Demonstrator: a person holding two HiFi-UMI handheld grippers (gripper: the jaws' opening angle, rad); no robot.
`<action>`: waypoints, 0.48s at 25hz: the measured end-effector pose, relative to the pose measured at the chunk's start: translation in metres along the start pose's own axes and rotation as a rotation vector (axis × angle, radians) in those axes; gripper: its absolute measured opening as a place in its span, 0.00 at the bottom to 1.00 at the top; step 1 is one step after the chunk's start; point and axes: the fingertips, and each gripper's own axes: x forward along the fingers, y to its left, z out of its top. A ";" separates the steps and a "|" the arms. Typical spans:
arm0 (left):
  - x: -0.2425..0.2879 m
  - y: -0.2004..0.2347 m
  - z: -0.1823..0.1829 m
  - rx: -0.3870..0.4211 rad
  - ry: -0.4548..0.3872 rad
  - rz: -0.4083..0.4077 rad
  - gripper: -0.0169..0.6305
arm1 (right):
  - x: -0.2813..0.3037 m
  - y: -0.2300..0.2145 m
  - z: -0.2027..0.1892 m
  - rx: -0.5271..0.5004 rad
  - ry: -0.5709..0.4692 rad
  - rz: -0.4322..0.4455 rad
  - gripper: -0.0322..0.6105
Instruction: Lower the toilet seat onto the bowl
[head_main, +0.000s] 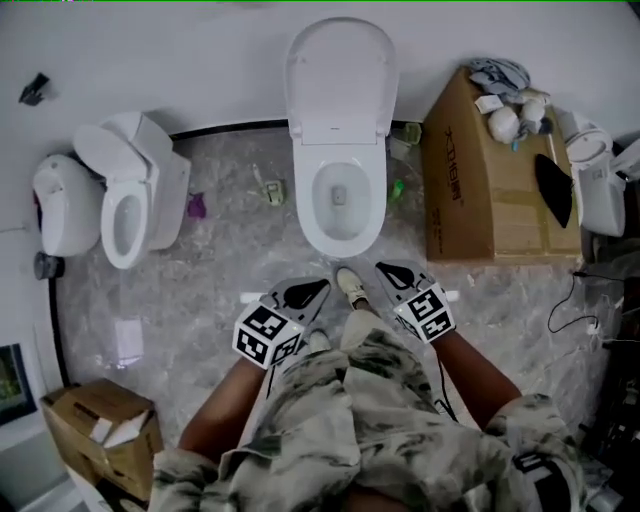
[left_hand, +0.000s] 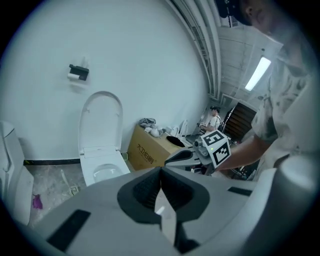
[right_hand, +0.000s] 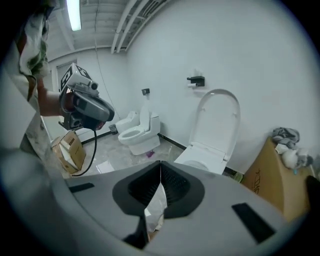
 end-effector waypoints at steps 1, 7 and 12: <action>-0.013 -0.008 -0.002 0.001 -0.016 0.003 0.06 | -0.012 0.011 0.005 0.004 -0.015 -0.007 0.09; -0.070 -0.049 -0.023 0.027 -0.065 0.015 0.06 | -0.073 0.069 0.021 0.006 -0.092 -0.057 0.09; -0.100 -0.071 -0.042 0.030 -0.082 0.013 0.06 | -0.102 0.113 0.017 0.004 -0.116 -0.071 0.09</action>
